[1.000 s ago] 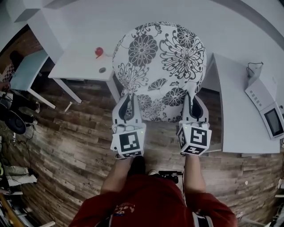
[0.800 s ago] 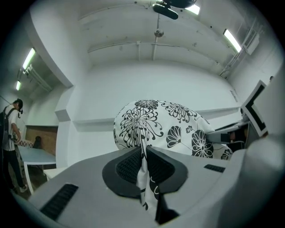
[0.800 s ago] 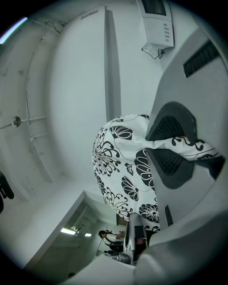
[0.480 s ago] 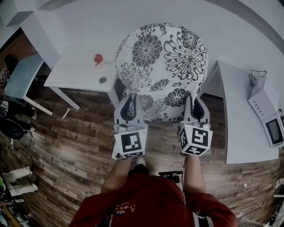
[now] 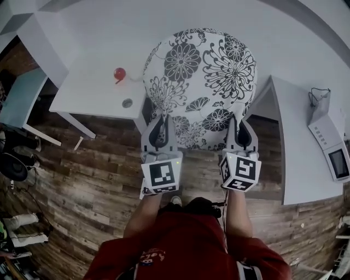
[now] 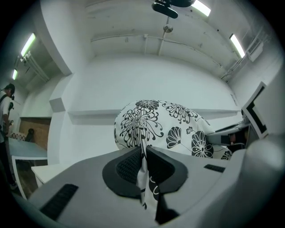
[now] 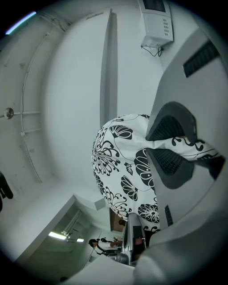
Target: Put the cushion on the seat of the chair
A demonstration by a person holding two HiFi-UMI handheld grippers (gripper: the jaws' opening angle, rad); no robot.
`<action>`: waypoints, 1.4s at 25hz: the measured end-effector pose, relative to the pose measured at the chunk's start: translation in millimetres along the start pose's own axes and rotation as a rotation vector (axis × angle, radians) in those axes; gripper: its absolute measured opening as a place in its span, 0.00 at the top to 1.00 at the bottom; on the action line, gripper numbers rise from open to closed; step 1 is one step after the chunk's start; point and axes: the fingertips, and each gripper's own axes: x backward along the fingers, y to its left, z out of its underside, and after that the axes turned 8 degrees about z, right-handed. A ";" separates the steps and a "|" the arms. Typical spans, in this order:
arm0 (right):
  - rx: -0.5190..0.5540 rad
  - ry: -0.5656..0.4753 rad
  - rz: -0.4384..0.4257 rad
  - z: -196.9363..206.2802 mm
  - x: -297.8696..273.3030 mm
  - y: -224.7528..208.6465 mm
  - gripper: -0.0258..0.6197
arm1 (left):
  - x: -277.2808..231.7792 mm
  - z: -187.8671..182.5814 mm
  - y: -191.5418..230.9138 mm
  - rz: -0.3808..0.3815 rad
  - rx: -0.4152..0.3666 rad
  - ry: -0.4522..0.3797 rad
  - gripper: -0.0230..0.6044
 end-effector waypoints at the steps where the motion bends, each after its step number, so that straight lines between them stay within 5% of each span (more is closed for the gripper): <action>1: 0.001 0.001 0.004 -0.9 0.4 -0.1 0.88 | -0.7 -0.7 0.3 0.003 0.002 -0.001 0.89; 18: 0.019 0.096 0.003 -5.9 2.2 -4.5 0.88 | -1.2 0.0 -3.2 0.024 0.044 0.104 0.89; 23: -0.058 0.043 -0.043 3.2 -2.9 0.1 0.88 | 3.4 -7.6 -1.8 -0.026 -0.058 0.097 0.89; 35: 0.071 0.028 0.073 -6.6 6.7 0.7 0.88 | -4.8 3.4 1.9 0.074 0.032 0.016 0.89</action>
